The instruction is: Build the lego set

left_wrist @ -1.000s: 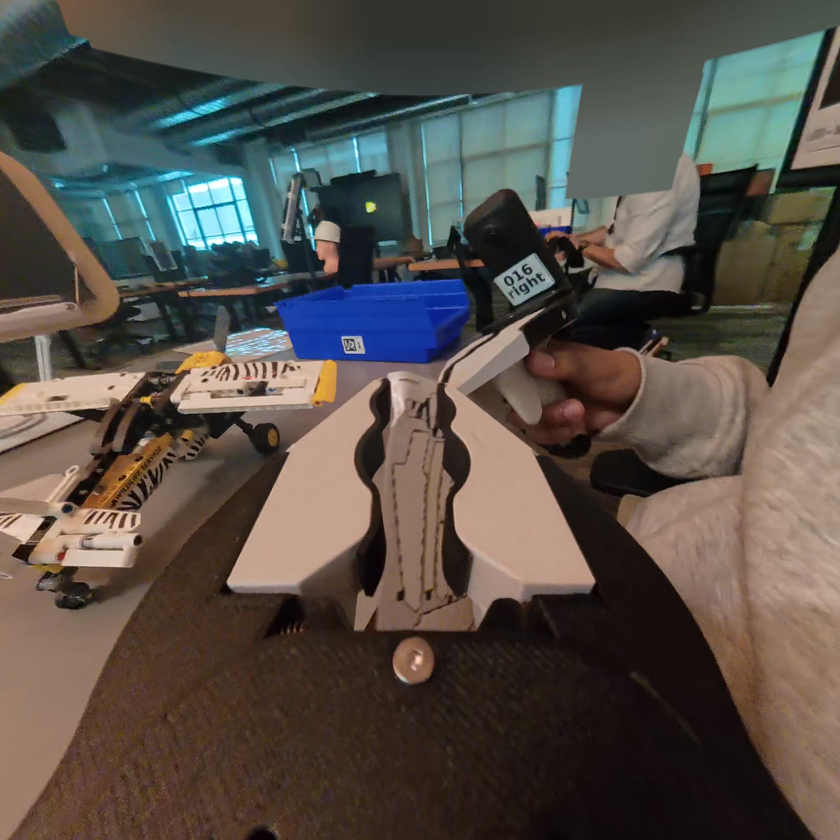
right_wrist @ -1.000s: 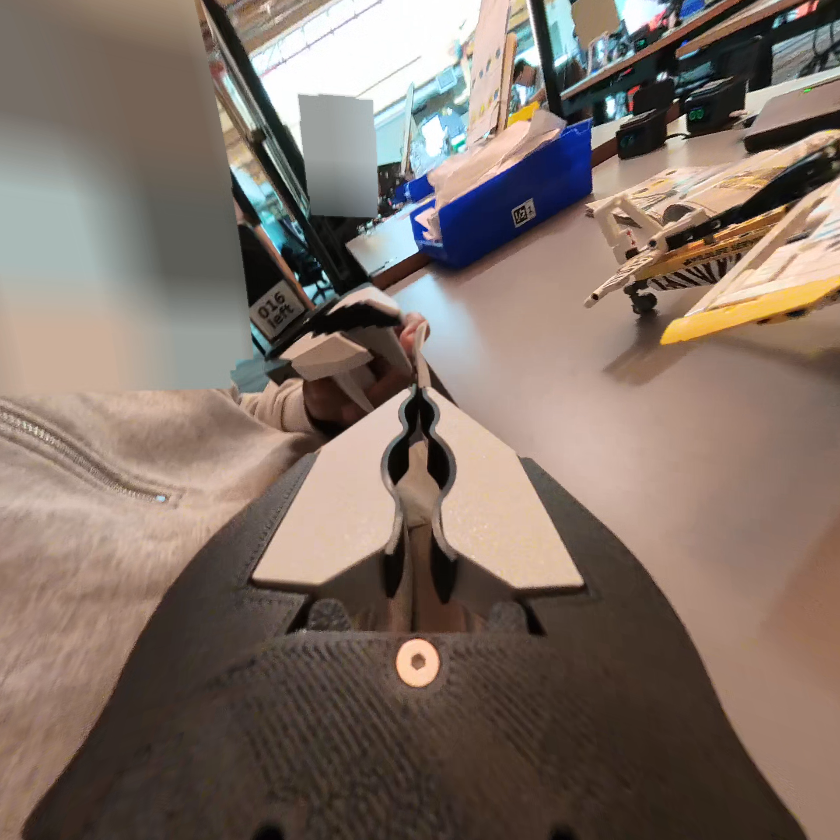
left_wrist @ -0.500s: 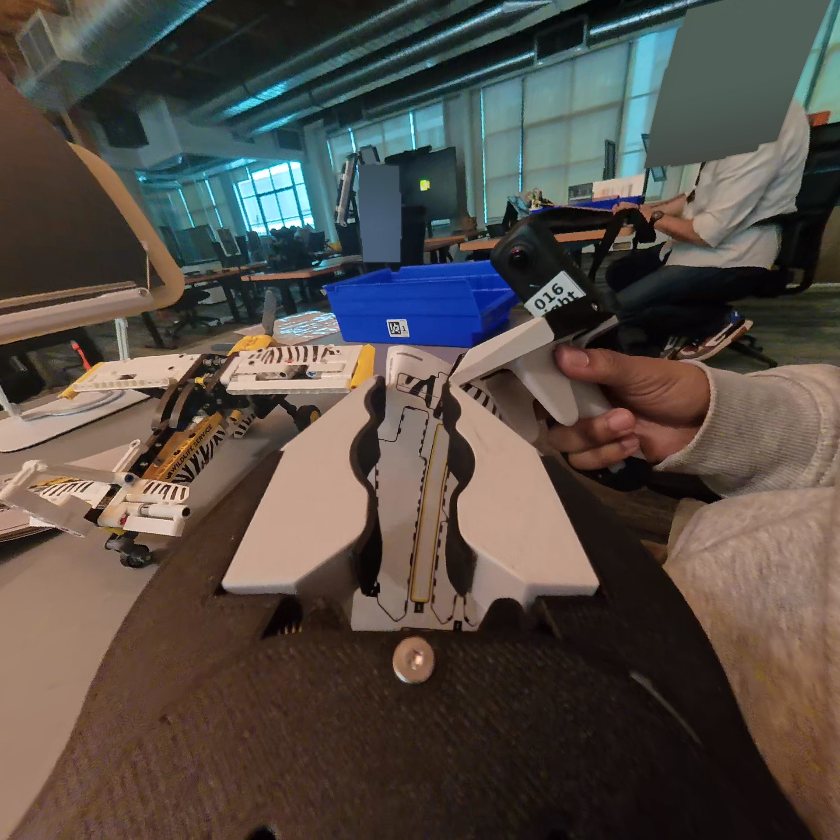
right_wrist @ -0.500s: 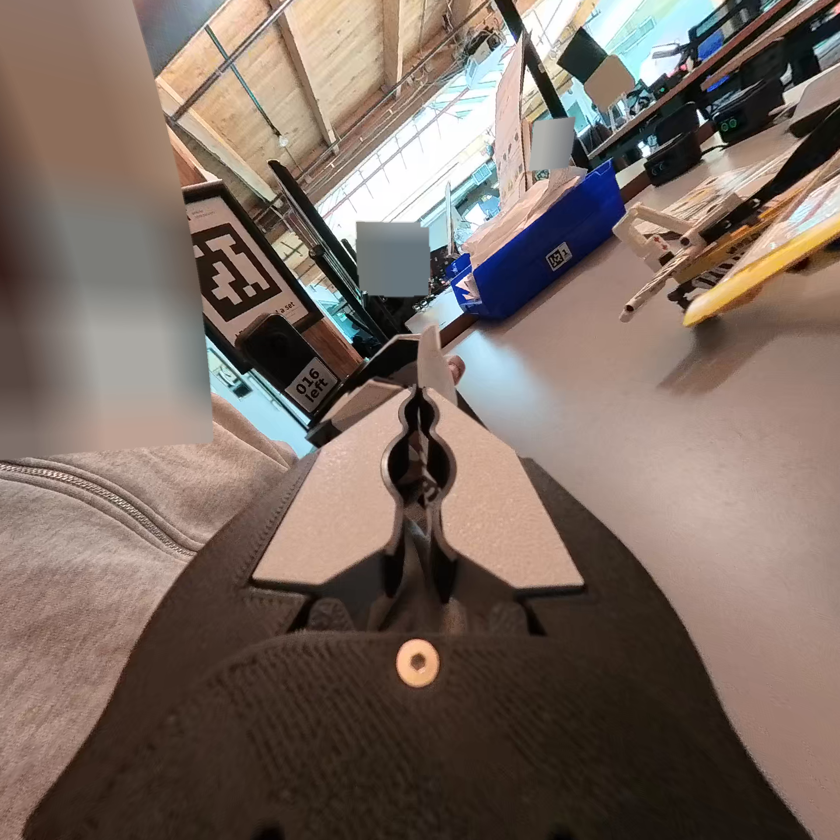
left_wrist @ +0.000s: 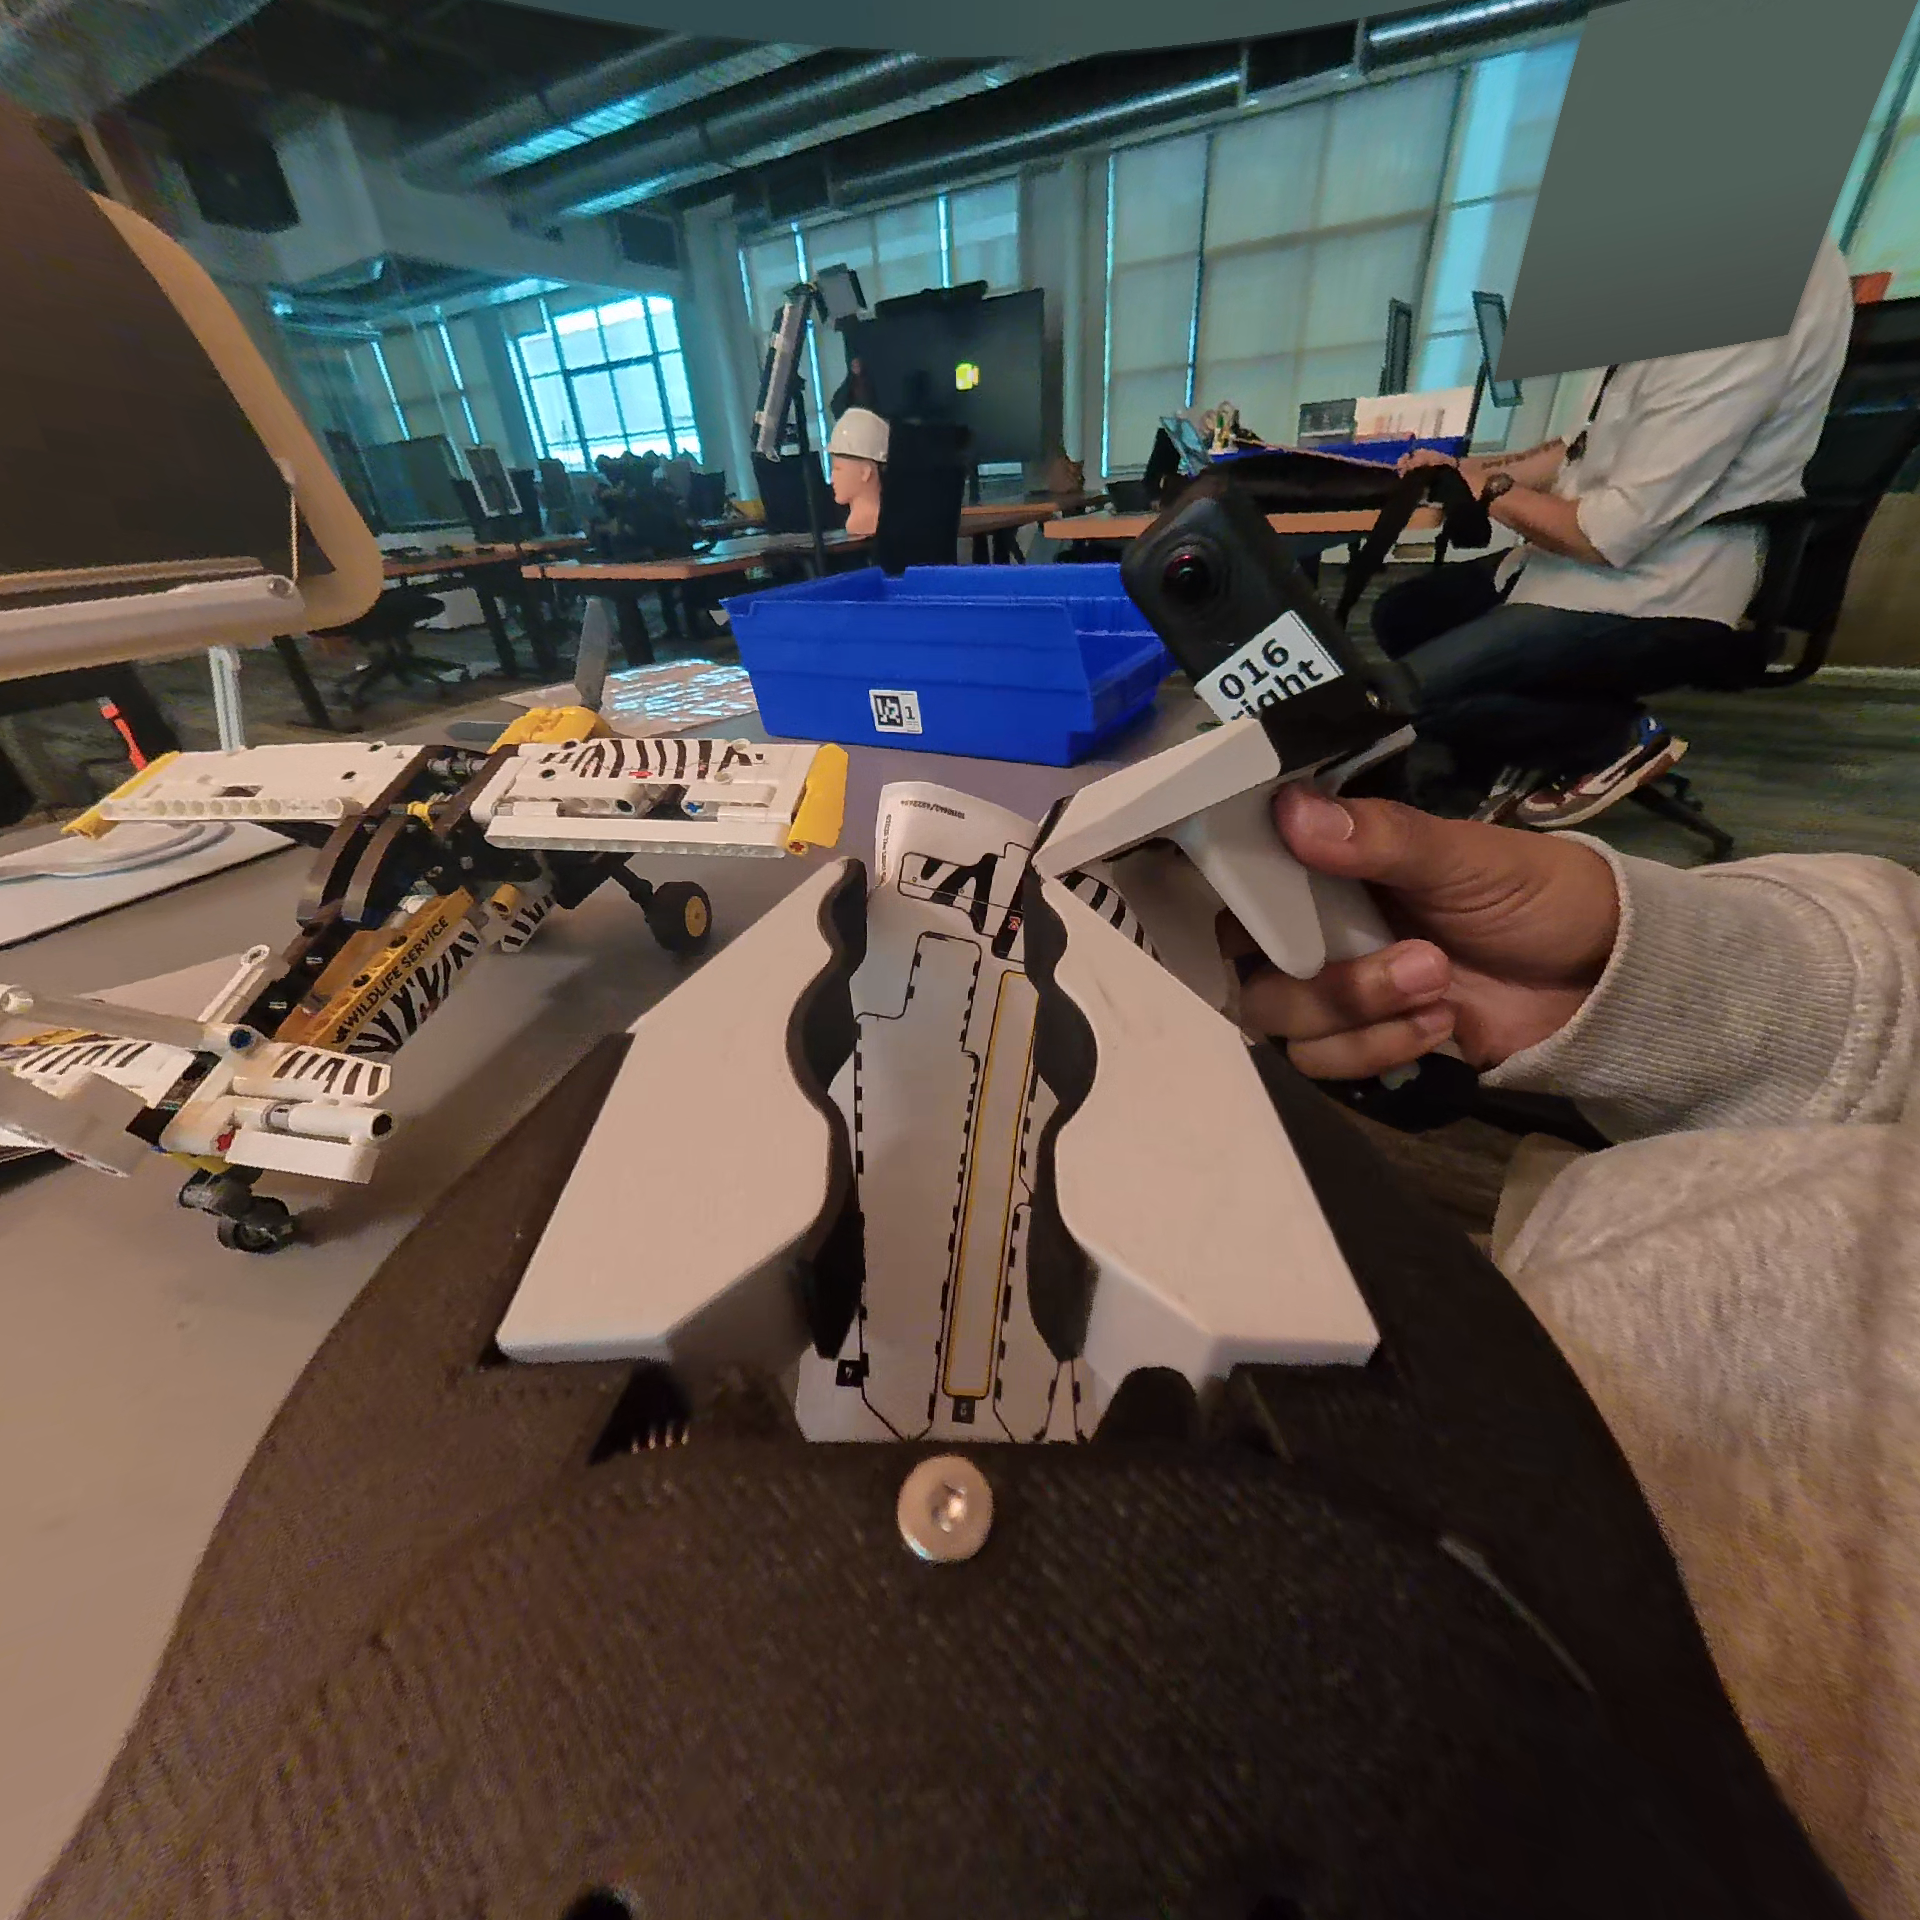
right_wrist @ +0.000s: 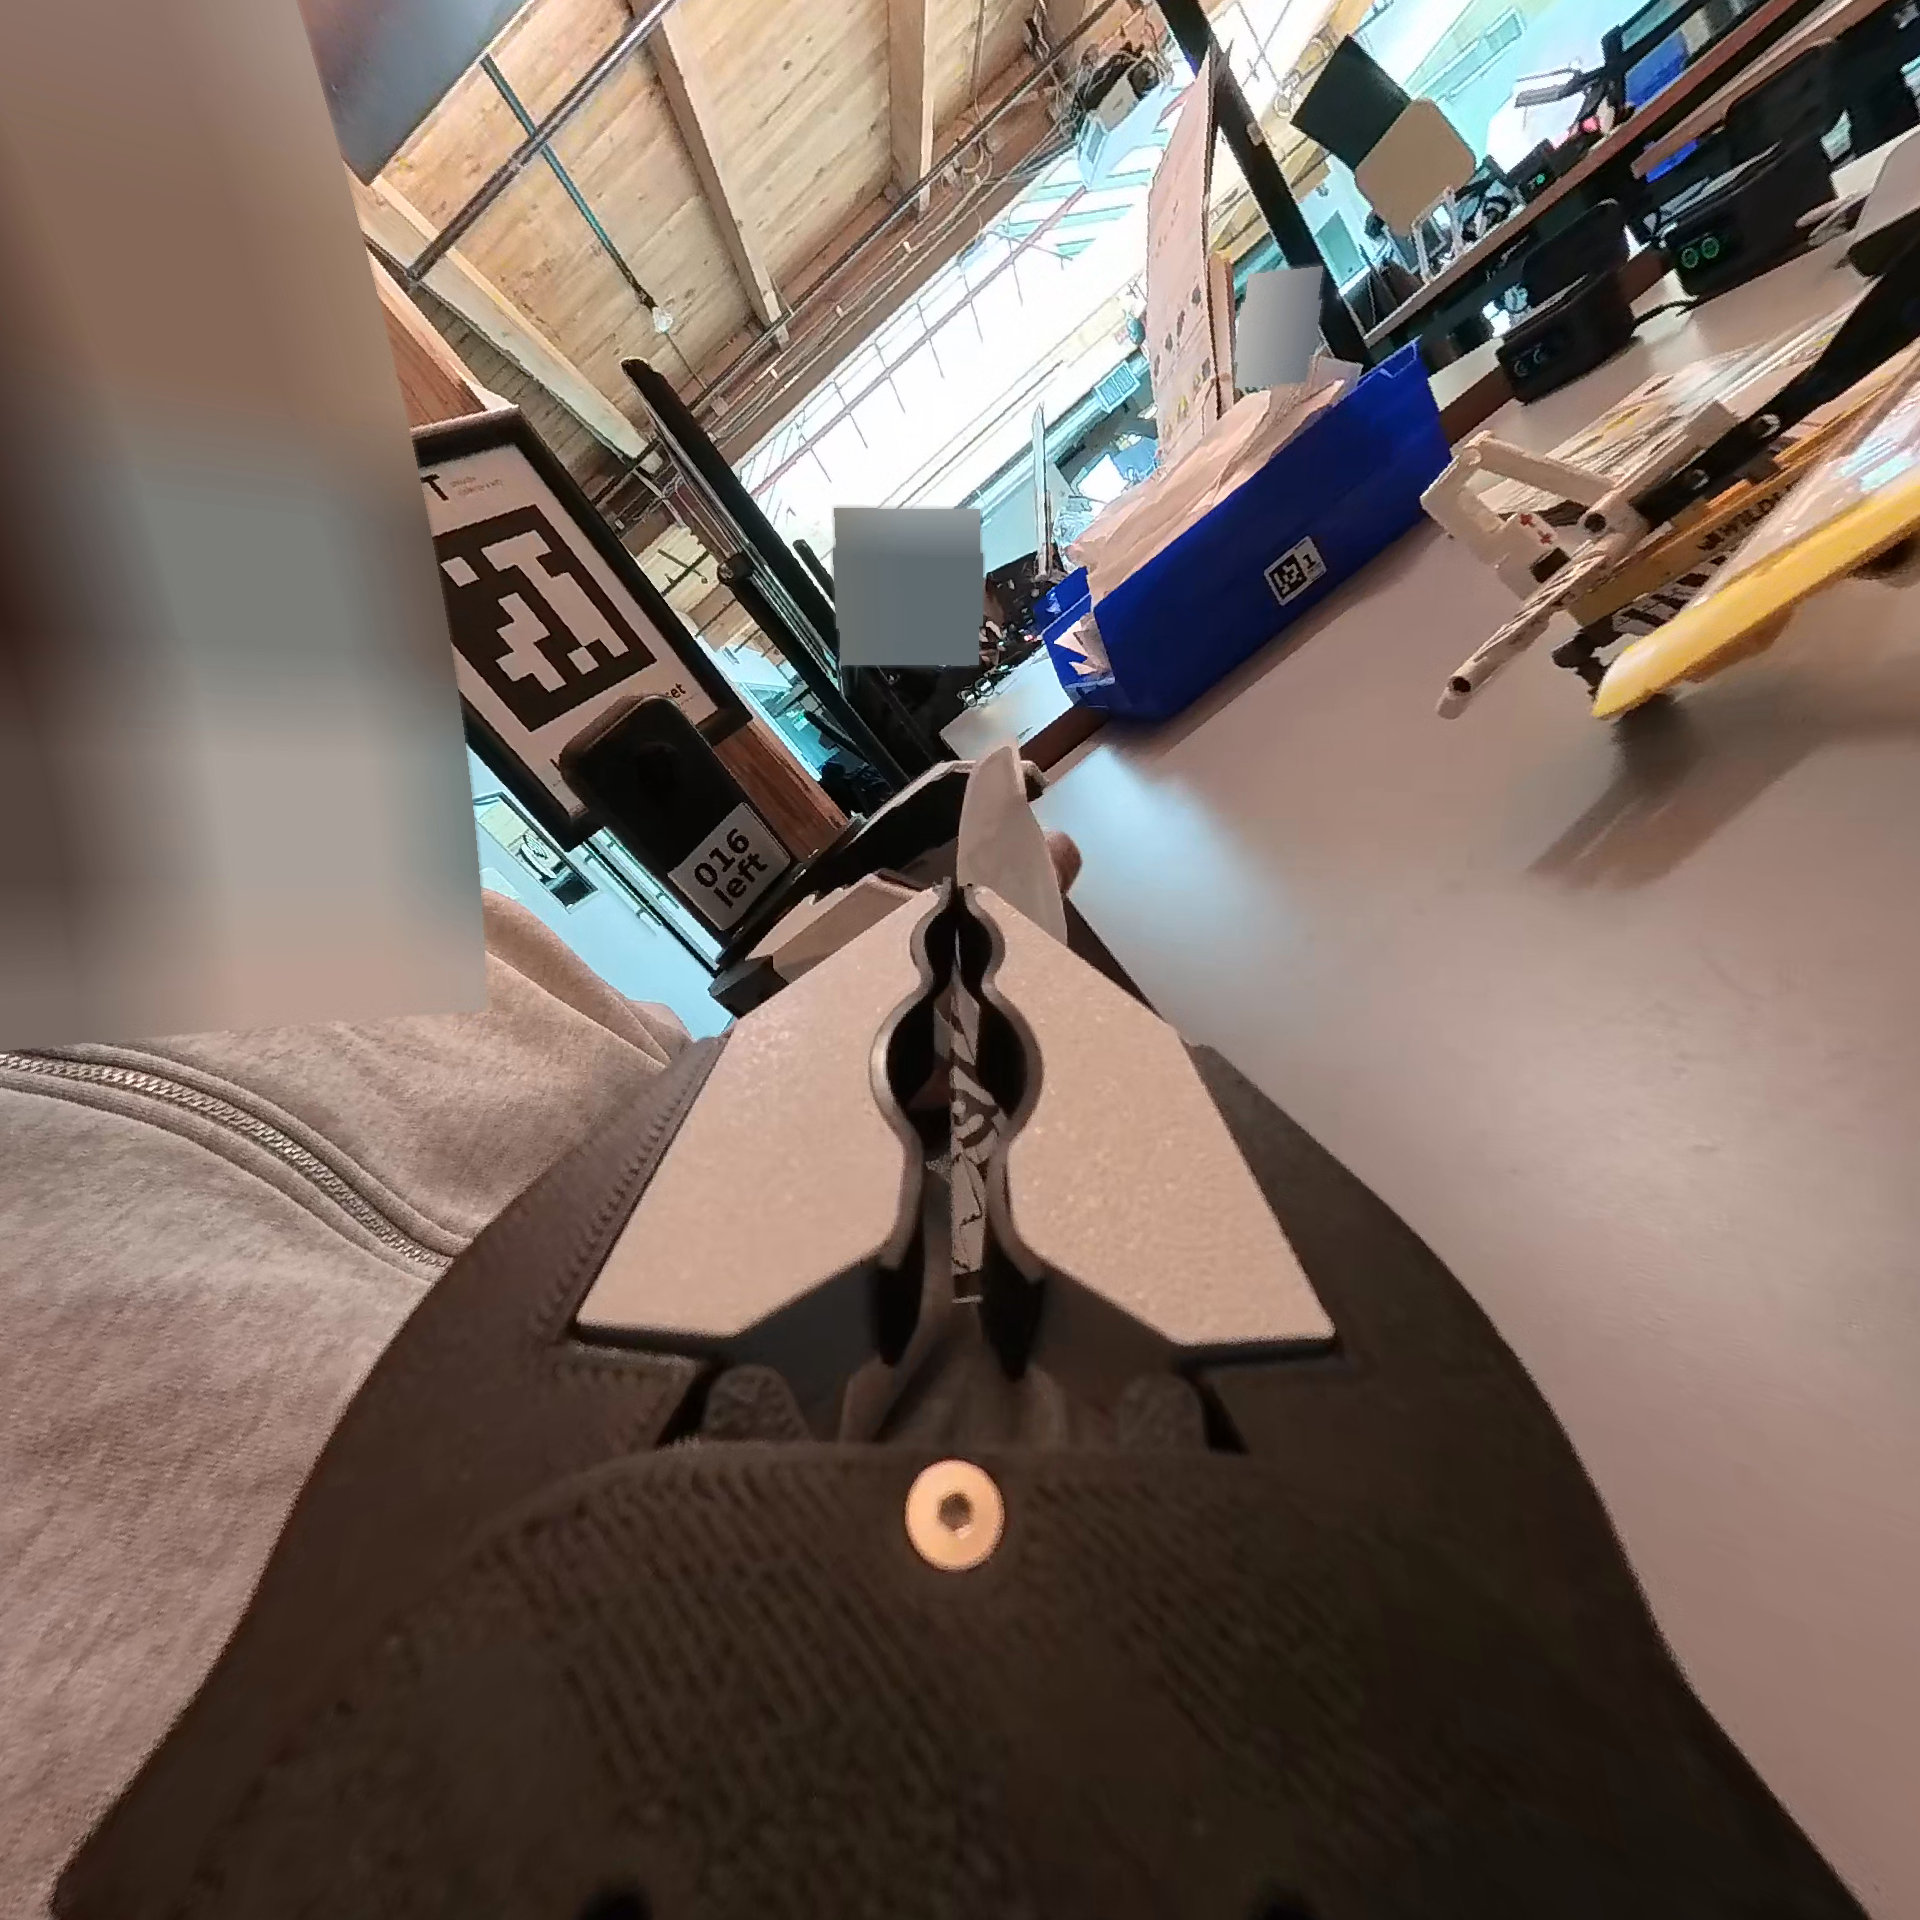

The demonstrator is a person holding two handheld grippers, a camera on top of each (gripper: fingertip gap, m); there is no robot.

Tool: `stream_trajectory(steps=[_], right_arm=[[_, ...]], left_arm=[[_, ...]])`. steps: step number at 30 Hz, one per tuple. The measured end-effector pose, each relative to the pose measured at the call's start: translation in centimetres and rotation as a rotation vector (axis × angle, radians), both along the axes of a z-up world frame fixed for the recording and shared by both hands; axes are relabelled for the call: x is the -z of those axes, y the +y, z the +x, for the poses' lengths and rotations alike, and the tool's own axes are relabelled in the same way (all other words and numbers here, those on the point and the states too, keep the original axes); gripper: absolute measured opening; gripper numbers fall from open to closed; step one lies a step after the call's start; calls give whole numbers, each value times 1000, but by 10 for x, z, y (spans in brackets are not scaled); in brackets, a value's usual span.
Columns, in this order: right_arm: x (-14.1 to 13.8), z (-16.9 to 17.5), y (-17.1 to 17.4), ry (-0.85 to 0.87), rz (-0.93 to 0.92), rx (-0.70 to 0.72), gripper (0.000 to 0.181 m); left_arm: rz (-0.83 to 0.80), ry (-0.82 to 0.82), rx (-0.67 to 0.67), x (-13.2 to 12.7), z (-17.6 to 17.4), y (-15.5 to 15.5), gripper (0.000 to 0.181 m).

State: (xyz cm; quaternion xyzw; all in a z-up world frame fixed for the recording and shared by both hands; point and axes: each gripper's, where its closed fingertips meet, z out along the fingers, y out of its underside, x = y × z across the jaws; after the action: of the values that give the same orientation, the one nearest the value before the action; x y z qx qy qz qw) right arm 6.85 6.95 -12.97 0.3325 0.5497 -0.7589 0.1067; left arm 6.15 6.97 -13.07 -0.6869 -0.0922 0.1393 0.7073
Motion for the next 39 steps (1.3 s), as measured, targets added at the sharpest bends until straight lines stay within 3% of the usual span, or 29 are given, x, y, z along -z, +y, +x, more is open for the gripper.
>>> stream_trajectory(steps=[14,20,23,28,32,39], right_arm=[[6,-1,-1,-18,18,-6,0],[10,-4,2,-27,40,9,0],[11,-4,1,-29,43,9,0],[6,-5,5,-31,7,15,0],[6,-5,6,-37,-4,16,0],[6,-3,3,-41,-9,4,0]], left_arm=[[3,-138,104,7,3,1,18],[-8,-155,152,7,4,-2,0],[-23,-129,133,9,3,-2,1],[-25,-5,21,6,-6,-6,23],[-32,79,5,4,0,-4,24],[-87,72,11,10,3,0,23]])
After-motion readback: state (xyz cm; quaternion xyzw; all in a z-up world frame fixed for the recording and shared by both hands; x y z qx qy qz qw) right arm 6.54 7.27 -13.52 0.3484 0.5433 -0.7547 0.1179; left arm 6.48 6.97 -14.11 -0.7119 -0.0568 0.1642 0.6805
